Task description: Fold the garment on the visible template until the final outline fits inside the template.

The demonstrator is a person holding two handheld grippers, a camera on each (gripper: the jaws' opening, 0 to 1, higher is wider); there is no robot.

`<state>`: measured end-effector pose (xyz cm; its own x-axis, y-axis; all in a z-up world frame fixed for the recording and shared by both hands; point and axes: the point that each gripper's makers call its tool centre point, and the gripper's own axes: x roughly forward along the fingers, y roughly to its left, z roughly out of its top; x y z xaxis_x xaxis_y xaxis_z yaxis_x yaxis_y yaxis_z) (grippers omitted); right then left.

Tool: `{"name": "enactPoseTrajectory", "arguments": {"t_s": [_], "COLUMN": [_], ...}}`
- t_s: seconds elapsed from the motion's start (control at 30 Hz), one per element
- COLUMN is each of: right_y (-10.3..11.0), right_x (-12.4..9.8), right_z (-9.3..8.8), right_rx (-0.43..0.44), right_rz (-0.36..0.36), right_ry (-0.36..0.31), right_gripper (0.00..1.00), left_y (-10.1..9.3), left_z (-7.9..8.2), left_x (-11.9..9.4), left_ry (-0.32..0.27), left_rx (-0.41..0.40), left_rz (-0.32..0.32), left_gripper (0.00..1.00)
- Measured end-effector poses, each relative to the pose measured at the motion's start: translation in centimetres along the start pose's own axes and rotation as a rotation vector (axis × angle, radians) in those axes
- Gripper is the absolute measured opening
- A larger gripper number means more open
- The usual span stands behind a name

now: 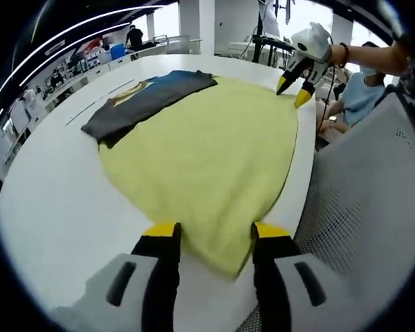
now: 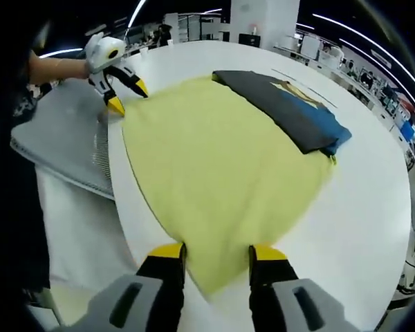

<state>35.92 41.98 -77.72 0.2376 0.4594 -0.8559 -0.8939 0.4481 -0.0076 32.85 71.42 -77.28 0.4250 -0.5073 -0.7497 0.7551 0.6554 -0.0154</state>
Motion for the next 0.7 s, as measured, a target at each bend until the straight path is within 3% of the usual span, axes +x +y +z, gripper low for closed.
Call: {"name": "enactPoseTrajectory", "arguments": {"t_s": [0.23,0.37,0.5,0.7], "right_y": [-0.03,-0.21,-0.19,0.21], "right_x": [0.01,0.04,0.05,-0.13], "right_z": [0.09,0.17,0.19,-0.02], "right_rx": [-0.012,-0.015,0.002,0.018], "right_rz": [-0.001,-0.010,-0.006,0.005], "right_ry": [0.002,-0.003,-0.014,-0.015], "right_gripper": [0.17,0.10,0.03,0.00], "left_y": [-0.26,-0.18,0.21,-0.03], "left_z": [0.39,0.39,0.33,0.17], "left_x": [0.36,0.40,0.35,0.10], "left_ry": [-0.001,0.010,0.004,0.008], "left_rx": [-0.015,0.018,-0.019,-0.023], "left_rz": [-0.014,-0.004,-0.001,-0.003], "left_gripper": [0.17,0.13,0.07,0.02]}}
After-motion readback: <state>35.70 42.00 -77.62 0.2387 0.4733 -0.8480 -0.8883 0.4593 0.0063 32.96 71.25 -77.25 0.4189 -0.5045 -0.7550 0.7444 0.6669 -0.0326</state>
